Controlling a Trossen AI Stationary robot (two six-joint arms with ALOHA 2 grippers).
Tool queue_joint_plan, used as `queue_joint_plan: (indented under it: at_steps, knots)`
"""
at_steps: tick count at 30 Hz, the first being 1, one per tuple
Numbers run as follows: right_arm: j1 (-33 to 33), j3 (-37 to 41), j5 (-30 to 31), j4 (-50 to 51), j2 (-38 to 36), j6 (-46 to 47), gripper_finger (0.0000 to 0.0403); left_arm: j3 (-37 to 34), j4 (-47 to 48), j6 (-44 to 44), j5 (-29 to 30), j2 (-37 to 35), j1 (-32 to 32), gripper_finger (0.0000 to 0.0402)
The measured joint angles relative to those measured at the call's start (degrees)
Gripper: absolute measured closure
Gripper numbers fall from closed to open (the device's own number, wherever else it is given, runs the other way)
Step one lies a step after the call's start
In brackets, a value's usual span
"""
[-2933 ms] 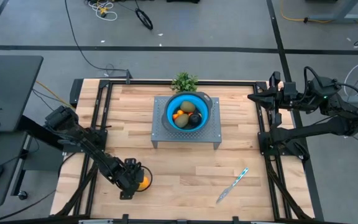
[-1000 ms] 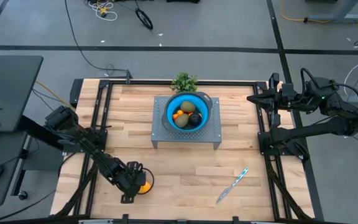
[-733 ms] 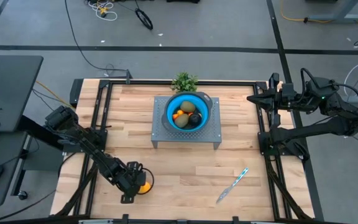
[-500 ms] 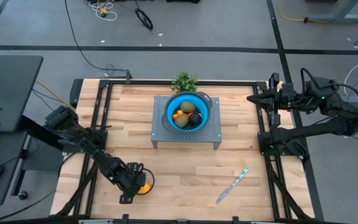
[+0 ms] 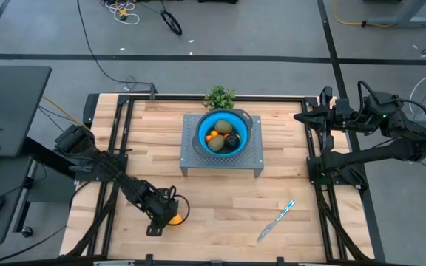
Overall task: Pick & Place Fruit
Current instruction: Put the mango into the strainer bowl on the shelf
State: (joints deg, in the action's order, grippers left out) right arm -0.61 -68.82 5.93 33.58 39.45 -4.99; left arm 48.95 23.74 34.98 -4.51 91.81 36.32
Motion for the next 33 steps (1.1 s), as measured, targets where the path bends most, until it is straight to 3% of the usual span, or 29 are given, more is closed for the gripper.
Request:
queue_joint_plan:
  at_steps: [10,18,25,33]
  knots:
    - [0.0,0.0,0.0,0.0,0.0,-1.5,0.0403,0.0,2.7,-1.0,-2.0,-1.0,-0.3,0.0157]
    - [0.0,0.0,0.0,-1.7,0.0,-2.0,0.0403,0.1,8.0,-1.2,-0.7,-9.4,-2.0,0.0159]
    - [0.0,0.0,0.0,-1.7,0.0,-2.0,0.0403,0.1,11.9,-1.0,5.9,-17.2,-3.2,0.0156]
    - [0.0,0.0,0.0,-1.7,0.0,-2.0,0.0403,0.0,12.1,-1.1,9.1,-21.7,-6.2,0.0156]
